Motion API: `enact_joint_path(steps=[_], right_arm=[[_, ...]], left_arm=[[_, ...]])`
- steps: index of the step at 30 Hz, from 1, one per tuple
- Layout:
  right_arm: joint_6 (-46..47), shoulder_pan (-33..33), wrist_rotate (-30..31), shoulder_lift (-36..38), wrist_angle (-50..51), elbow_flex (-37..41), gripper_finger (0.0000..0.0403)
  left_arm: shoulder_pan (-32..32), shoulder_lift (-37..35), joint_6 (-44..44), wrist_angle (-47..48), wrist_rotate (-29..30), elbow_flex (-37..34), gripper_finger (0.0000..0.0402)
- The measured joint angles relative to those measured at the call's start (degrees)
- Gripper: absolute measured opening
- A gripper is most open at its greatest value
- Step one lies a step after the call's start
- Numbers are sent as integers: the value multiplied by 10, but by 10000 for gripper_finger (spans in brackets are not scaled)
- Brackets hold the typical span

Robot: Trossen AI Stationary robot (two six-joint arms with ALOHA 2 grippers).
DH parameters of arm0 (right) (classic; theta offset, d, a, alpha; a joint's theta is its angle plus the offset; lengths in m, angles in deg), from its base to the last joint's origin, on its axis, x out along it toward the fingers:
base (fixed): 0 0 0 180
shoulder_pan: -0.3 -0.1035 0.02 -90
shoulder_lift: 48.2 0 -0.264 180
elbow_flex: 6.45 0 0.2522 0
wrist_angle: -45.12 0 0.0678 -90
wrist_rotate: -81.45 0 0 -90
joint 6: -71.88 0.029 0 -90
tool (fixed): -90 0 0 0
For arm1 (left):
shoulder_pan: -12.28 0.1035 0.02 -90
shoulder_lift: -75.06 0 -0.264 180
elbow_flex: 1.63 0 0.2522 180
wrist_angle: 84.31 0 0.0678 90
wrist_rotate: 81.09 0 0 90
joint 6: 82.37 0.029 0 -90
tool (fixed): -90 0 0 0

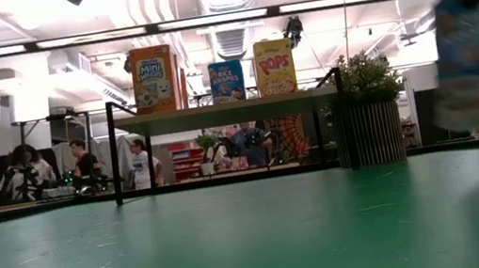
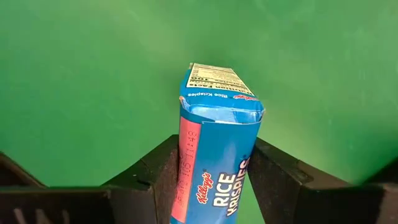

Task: Stack cereal on shelf
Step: Put the right blue cereal box on the shelf

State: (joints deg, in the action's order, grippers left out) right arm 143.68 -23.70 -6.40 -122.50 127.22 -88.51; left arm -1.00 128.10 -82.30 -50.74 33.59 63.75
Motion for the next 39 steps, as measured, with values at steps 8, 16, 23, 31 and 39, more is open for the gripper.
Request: enact_joint_path(steps=[8,16,23,31,39], right_arm=[[-102,41,75,-13,-19,-91,164],[-272,102,98,-87,-42,-206,164],[-407,151,100,-175,-41,-339,164],[-551,202,100,-275,-12,-522,164],[-634,255,100,-341,42,-652,164]], left_arm=[[0,1,9,-6,0,0,0],[0,1,13,-6,0,0,0],[0,1,13,-5,0,0,0],[0,1,13,-5,0,0,0],[0,1,13,-5,0,0,0]])
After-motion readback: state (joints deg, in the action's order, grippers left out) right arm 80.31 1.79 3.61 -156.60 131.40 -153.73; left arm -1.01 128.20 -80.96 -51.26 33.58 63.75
